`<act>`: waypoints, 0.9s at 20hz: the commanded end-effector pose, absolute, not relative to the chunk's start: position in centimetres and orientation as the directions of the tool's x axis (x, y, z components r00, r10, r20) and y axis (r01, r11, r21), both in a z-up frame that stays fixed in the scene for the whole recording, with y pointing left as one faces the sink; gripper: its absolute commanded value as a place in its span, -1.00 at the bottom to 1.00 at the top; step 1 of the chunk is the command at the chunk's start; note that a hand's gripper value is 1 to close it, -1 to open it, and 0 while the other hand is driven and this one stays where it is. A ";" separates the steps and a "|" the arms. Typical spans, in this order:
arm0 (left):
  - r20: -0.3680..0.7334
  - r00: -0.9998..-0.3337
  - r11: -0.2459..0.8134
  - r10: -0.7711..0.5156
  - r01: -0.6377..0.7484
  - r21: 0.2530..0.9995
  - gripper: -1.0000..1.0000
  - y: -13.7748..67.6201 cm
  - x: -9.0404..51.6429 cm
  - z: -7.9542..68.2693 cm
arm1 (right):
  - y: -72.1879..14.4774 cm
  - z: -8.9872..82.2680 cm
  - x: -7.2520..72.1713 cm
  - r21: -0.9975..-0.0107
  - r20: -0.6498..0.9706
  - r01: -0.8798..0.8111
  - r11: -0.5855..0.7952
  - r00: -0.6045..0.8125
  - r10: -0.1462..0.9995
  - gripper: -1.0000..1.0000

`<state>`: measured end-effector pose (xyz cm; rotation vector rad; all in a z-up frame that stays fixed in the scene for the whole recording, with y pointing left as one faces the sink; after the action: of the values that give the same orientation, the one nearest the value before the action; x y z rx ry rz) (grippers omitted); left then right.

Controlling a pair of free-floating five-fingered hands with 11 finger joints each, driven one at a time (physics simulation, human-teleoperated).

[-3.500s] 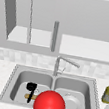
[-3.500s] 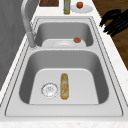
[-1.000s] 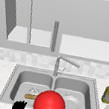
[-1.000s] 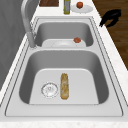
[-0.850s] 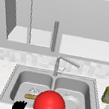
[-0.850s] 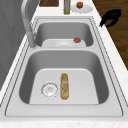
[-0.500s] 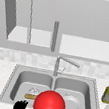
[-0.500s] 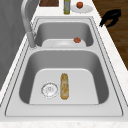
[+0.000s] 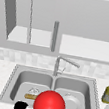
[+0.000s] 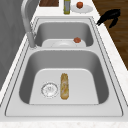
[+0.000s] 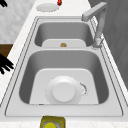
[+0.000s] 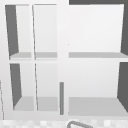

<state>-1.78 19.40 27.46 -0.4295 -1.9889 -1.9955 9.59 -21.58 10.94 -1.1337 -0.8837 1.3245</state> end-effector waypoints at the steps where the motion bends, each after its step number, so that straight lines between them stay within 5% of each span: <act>1: 0.407 -0.913 -0.004 0.005 0.407 0.913 0.00 19.4 -1.8 27.5 | -22.5 11.9 10.5 -0.955 -0.122 -0.281 -0.094 0.084 0.989 -1.00; 18: 0.387 -0.922 0.008 -0.004 0.387 0.922 0.00 19.3 -1.7 27.4 | -29.4 17.0 12.4 -0.928 -0.124 -0.360 -0.090 0.072 0.990 -1.00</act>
<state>-1.71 19.34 27.37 -0.3962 -2.0082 -1.9941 12.00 -27.40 16.56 -1.0922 -0.8583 1.3458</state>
